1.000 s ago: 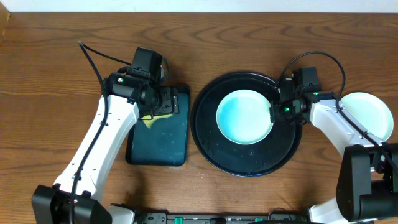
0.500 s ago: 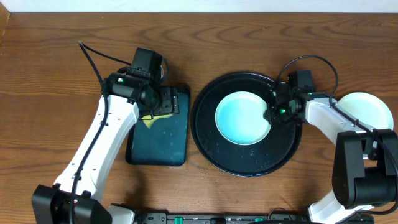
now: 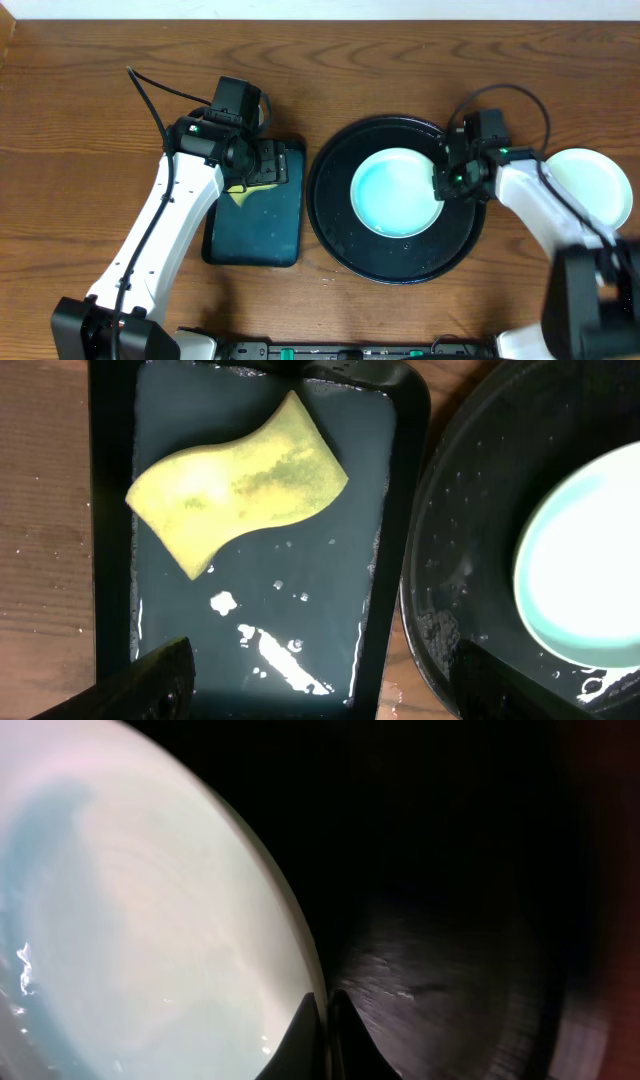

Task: Clean dirty plates on tray and stack at the side
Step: 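Lift the last pale blue plate off the black tray with the right gripper, then carry the blue plate right and lower it onto the plate stack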

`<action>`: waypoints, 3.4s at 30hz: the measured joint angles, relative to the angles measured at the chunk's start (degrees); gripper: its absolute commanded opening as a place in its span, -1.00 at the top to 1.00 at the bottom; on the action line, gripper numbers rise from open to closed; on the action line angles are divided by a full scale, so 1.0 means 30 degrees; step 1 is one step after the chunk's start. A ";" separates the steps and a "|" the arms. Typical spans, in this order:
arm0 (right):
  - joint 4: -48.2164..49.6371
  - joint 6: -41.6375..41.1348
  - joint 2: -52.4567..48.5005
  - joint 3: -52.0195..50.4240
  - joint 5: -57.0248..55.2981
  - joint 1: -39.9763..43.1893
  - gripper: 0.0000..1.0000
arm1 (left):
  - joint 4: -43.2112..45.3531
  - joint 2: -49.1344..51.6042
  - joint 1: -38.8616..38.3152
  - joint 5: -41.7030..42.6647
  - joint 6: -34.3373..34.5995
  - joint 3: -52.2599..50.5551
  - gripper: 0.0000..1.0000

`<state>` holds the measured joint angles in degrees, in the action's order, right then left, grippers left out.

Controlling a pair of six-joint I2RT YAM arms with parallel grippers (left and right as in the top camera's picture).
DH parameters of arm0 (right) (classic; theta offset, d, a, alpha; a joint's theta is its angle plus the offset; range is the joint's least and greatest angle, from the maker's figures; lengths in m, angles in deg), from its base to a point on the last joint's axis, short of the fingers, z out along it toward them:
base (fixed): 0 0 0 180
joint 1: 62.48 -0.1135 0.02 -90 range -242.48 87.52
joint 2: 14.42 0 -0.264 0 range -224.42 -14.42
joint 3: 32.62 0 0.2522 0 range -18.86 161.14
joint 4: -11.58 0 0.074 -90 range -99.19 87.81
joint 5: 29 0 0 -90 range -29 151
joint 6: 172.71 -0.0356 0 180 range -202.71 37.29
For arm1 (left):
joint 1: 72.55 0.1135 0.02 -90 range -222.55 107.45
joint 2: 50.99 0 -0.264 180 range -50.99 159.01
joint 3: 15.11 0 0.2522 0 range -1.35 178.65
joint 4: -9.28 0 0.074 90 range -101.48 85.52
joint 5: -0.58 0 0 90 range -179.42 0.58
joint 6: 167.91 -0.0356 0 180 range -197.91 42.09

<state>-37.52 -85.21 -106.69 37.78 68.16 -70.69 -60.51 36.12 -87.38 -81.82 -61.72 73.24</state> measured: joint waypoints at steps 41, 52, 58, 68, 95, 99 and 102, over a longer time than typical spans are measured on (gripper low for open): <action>-0.0590 0.1778 0.5931 0.0568 -2.7205 -1.6495 0.98 | 0.0000 0.0000 0.0000 0.0000 0.0000 0.0000 -0.64; -0.0583 0.2047 0.5931 0.0568 -2.7962 -1.6509 0.98 | 0.0000 0.0000 0.0000 0.0000 0.0000 0.0000 -0.64; -0.0583 0.2047 0.5931 0.0568 -2.7977 -1.6509 0.98 | 0.0000 0.0000 0.0000 0.0000 0.0000 0.0000 -0.64; -0.0583 0.2047 0.5931 0.0568 -2.7984 -1.6509 0.98 | 0.0000 0.0000 0.0000 0.0000 0.0000 0.0000 -0.64; -0.1290 0.0044 0.5756 0.0568 -2.6075 -1.5773 0.98 | -0.0015 0.0000 0.0000 0.0000 0.0000 0.0000 -0.64; -0.3388 -0.2820 0.5741 0.0568 -2.4290 -1.4775 0.98 | -0.0036 0.0000 0.0000 0.0000 0.0000 0.0000 -0.64; -0.4087 -0.5442 0.5683 0.0561 -2.1318 -1.2152 0.98 | -0.0044 0.0000 0.0000 0.0000 0.0000 0.0000 -0.65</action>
<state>-49.78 -101.54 -89.64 39.47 4.20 -107.15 -60.64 36.12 -87.38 -81.82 -61.72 73.24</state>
